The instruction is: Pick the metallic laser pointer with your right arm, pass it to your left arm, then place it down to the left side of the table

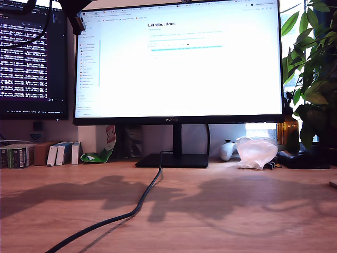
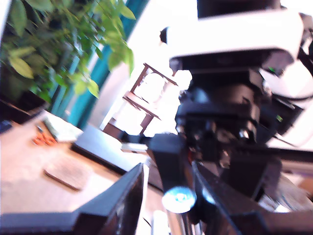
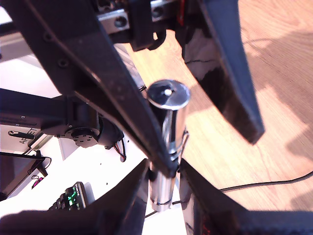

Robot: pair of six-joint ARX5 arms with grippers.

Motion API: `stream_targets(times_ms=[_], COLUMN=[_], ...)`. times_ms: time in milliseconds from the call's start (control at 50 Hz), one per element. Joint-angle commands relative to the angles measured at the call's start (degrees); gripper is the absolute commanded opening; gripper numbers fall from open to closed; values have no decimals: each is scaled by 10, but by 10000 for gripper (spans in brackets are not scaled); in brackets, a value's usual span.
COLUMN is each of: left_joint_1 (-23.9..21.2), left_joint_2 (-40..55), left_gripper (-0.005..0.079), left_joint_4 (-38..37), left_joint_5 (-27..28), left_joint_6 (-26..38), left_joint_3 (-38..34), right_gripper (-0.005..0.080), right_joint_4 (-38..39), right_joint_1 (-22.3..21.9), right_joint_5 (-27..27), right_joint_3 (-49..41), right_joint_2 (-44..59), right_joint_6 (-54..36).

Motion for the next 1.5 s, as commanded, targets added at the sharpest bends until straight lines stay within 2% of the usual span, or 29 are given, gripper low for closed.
stream_targets(times_ms=[0,120,220,500,700,780,860,1040,1180,1380,1480], left_joint_1=[4,4,4,5,5,5,5,5,11,27,43], left_joint_2=[14,14,14,14,14,14,14,14,14,14,14], left_gripper=[272,263,208,-24,-24,-24,-24,-24,-24,-24,-24], left_joint_4=[-15,-36,-36,-35,-34,-34,-34,-34,-35,-36,-39], left_joint_5=[2,3,0,-26,-30,-36,-39,-39,-44,-50,-56], left_joint_6=[15,40,48,67,70,70,71,81,85,103,120], left_joint_3=[-6,-6,-6,-6,-6,-6,-6,-6,-6,-6,-6], right_gripper=[-13,-13,-13,-13,-9,16,60,228,305,325,325], right_joint_4=[12,12,13,14,20,23,23,23,23,16,-16], right_joint_1=[4,2,2,2,2,2,2,2,2,2,-3], right_joint_5=[-12,-12,-13,-13,-13,-13,-13,-12,-12,-13,-13], right_joint_3=[5,12,14,14,14,14,14,14,14,14,14], right_joint_2=[-6,-6,-6,-6,-6,-6,-6,-6,-6,-6,-6], right_joint_6=[-6,-6,-6,-6,-5,-5,-5,-3,5,6,-9])
